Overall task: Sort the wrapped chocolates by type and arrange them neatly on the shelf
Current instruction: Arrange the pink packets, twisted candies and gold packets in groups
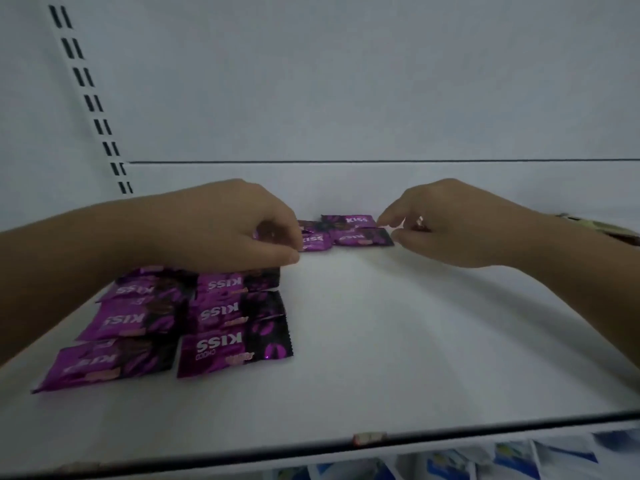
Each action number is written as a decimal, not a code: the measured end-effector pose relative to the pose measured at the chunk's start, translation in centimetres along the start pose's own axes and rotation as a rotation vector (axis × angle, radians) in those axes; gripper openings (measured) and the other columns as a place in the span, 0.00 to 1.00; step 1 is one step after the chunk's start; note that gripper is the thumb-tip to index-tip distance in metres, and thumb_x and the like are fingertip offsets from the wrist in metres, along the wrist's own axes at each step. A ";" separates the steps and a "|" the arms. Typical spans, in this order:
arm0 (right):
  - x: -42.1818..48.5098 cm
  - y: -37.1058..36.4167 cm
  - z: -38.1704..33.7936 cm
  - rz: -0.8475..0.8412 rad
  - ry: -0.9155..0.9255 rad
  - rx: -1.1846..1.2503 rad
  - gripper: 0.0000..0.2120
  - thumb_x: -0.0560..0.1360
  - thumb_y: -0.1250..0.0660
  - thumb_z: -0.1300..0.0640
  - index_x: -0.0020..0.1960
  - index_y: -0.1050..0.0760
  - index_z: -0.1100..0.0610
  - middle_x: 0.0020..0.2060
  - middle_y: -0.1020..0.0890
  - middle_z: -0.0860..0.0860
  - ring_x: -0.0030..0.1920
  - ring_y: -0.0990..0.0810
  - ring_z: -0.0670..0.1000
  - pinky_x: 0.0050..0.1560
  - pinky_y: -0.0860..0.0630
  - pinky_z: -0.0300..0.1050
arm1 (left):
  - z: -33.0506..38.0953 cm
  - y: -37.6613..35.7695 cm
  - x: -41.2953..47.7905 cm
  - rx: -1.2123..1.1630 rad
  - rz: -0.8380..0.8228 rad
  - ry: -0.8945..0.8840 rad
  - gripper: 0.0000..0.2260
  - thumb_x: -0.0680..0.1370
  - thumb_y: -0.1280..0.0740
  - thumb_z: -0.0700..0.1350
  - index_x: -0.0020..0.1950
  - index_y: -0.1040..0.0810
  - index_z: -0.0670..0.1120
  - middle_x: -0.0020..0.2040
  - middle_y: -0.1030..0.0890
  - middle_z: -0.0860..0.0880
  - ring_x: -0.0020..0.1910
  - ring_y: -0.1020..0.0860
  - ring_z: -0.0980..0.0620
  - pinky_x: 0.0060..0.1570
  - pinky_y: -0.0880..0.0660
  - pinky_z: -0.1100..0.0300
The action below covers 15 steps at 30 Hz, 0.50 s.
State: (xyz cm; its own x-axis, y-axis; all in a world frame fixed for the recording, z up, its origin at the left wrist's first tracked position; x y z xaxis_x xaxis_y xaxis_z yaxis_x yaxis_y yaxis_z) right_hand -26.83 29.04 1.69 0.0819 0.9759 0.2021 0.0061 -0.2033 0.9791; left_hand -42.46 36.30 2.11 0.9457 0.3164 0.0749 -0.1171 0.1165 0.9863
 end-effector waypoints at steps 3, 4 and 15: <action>-1.0 0.4 3.2 -0.019 -0.042 -0.011 0.13 0.77 0.38 0.54 0.60 0.22 0.47 0.53 0.19 0.43 0.44 0.27 0.42 0.43 0.32 0.31 | 2.2 -0.7 3.4 0.057 0.016 -0.028 0.11 0.75 0.36 0.58 0.52 0.20 0.56 0.46 0.19 0.59 0.45 0.22 0.60 0.48 0.25 0.59; -1.4 0.5 4.2 -0.023 -0.055 -0.015 0.13 0.77 0.38 0.54 0.59 0.22 0.47 0.53 0.19 0.43 0.45 0.27 0.41 0.42 0.33 0.32 | 3.0 -0.9 4.5 0.077 0.033 -0.045 0.12 0.75 0.37 0.57 0.53 0.20 0.55 0.47 0.20 0.58 0.45 0.22 0.59 0.49 0.25 0.59; -1.6 0.1 12.9 -0.099 -0.019 0.072 0.19 0.79 0.45 0.59 0.68 0.28 0.48 0.66 0.25 0.45 0.62 0.26 0.46 0.61 0.33 0.37 | 6.9 -4.0 15.3 0.045 -0.007 0.177 0.17 0.79 0.41 0.47 0.69 0.31 0.54 0.66 0.27 0.54 0.60 0.27 0.55 0.56 0.35 0.64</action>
State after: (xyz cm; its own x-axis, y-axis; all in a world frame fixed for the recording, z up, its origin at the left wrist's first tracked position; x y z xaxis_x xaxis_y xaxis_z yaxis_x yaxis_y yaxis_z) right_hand -14.09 26.45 1.14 0.0961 0.9900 0.1034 0.0869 -0.1118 0.9899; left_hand -25.46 34.20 0.34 0.8777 0.4772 0.0447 -0.0932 0.0783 0.9926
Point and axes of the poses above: each hand's wrist, its own x-axis towards the middle knuckle, its own y-axis out of the back of the hand, z = x × y, the point moved 9 cm from there along x, towards the middle knuckle
